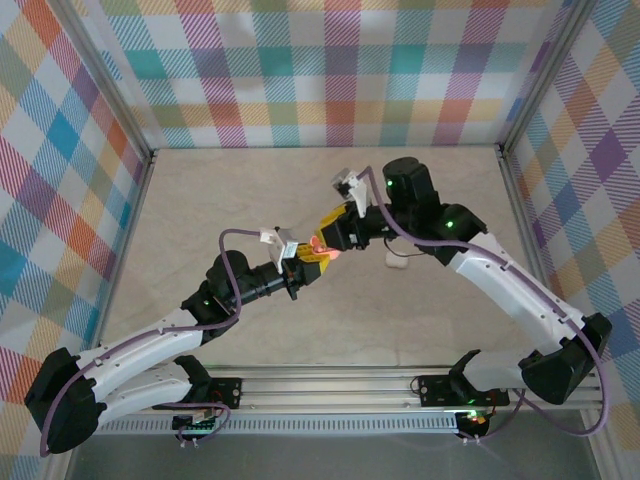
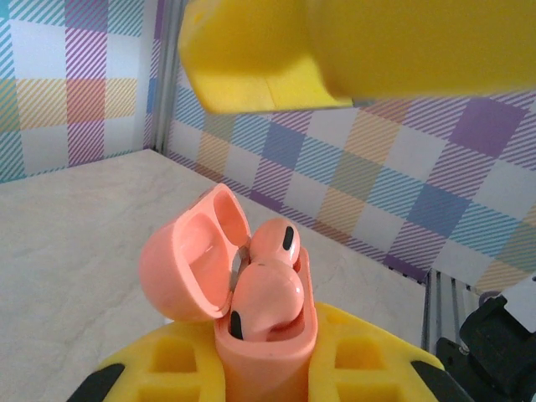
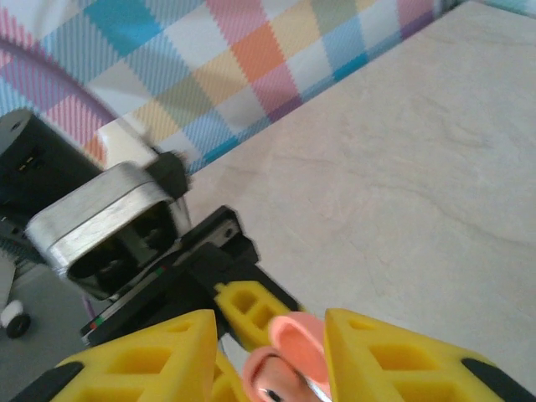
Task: Insert wireless bluetooth earbuds into charging case
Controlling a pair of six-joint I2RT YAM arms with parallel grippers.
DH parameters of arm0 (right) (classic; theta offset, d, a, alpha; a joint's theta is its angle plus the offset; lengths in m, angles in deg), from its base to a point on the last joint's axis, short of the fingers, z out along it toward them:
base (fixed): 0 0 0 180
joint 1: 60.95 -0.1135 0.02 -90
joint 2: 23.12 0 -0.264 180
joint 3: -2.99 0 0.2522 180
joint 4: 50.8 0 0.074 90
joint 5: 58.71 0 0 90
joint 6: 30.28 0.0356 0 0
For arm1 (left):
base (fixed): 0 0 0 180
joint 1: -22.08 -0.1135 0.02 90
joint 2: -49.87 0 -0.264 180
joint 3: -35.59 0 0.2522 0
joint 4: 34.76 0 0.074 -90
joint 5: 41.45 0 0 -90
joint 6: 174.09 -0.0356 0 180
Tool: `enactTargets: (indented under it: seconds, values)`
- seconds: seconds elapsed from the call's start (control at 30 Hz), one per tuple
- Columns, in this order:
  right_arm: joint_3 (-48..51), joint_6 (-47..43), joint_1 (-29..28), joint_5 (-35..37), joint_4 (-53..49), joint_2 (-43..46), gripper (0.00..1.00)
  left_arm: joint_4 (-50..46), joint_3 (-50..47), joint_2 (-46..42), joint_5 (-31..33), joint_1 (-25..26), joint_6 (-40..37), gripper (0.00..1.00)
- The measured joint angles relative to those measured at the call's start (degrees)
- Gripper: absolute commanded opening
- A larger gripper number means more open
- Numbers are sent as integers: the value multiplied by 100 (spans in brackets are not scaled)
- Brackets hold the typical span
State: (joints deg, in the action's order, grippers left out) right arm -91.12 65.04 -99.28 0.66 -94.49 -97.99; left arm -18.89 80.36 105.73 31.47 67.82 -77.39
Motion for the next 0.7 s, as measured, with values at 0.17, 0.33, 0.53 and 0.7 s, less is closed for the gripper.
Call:
enactTargets:
  seconds: [0.17,0.33,0.53,0.7]
  values:
    - [-376,417,798,-444,-258,-149,44,-330,96,2,-199,0,-205,0]
    - [-415,686,892,-1220,-358,-474,48,-494,361,7,-348,0,-391,0]
    - [-321,807,907,-2098,-452,-837,48,-575,761,317,-590,0,-564,0]
    - [-295,883,907,-2691,-472,-960,46,-549,826,520,-649,0,-614,0]
